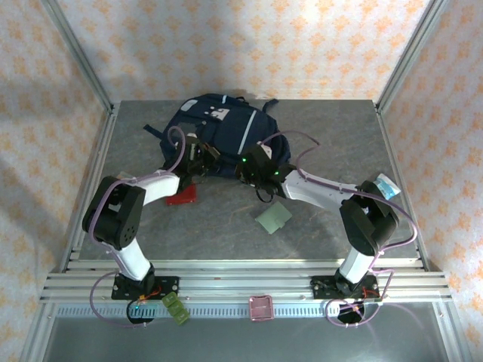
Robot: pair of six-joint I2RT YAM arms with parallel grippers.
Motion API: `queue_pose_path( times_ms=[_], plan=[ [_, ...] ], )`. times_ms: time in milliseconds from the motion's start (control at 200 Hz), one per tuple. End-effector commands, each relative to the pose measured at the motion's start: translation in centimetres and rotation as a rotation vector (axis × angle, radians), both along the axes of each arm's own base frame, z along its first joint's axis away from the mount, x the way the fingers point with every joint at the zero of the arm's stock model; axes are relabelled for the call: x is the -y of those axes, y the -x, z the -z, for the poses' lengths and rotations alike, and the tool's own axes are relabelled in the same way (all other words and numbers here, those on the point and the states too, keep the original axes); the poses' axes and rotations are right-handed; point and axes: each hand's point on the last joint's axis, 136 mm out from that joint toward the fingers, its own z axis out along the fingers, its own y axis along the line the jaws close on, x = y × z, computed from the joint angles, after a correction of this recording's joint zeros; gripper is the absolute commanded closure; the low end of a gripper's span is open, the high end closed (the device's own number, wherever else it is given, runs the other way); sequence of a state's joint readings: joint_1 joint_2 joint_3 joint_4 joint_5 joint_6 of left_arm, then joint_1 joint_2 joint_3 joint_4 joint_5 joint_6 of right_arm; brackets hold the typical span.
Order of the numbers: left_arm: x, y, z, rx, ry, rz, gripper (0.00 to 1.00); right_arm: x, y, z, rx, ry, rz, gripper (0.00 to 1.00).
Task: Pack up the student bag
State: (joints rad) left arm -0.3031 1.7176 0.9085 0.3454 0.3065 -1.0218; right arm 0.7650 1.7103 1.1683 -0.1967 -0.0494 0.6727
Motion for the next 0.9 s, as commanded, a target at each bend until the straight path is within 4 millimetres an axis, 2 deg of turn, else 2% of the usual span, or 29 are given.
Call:
queue_pose_path(
  times_ms=[0, 95, 185, 365, 460, 531, 546, 586, 606, 626, 651, 786, 896],
  plan=[
    [-0.3, -0.8, -1.7, 0.044, -0.003, -0.006, 1.0, -0.5, -0.1, 0.5, -0.004, 0.003, -0.007, 0.57],
    [-0.4, -0.5, -3.4, 0.071, 0.003, -0.009, 1.0, -0.6, -0.5, 0.5, 0.0, 0.013, 0.0, 0.56],
    [-0.4, -0.2, -5.5, 0.106, 0.014, -0.003, 1.0, -0.4, -1.1, 0.1, 0.013, 0.023, 0.019, 0.48],
    [-0.1, -0.2, -9.1, 0.172, 0.056, 0.008, 1.0, -0.2, -2.6, -0.6, 0.034, 0.041, 0.059, 0.47],
    [0.0, -0.3, -9.5, 0.179, 0.054, 0.012, 1.0, -0.3, -3.4, -0.7, 0.029, 0.048, 0.063, 0.47],
    [-0.2, -0.3, -8.6, 0.15, 0.029, 0.011, 1.0, 0.1, -3.6, -0.9, 0.034, 0.061, 0.077, 0.47],
    [-0.2, -0.3, -8.3, 0.14, 0.027, 0.01, 0.93, 0.2, -3.6, -1.0, 0.036, 0.058, 0.079, 0.47],
    [-0.2, -0.1, -7.3, 0.113, 0.023, 0.01, 0.62, 0.7, -3.6, -1.3, 0.041, 0.047, 0.089, 0.46],
    [-0.2, 0.0, -6.7, 0.095, 0.024, 0.008, 0.5, 1.0, -3.6, -1.3, 0.043, 0.042, 0.093, 0.46],
    [-0.1, 0.1, -6.2, 0.082, 0.028, 0.01, 0.42, 1.3, -3.6, -1.3, 0.043, 0.037, 0.1, 0.46],
    [0.1, 0.2, -5.5, 0.064, 0.032, 0.014, 0.36, 1.7, -3.6, -1.4, 0.044, 0.031, 0.108, 0.46],
    [0.8, 0.3, -3.1, 0.01, 0.032, 0.016, 0.32, 3.6, -3.2, -1.1, 0.037, 0.007, 0.141, 0.46],
    [0.9, 0.3, -1.2, -0.044, -0.007, -0.003, 0.29, 4.1, -2.9, -1.1, 0.041, -0.004, 0.149, 0.46]
  ],
)
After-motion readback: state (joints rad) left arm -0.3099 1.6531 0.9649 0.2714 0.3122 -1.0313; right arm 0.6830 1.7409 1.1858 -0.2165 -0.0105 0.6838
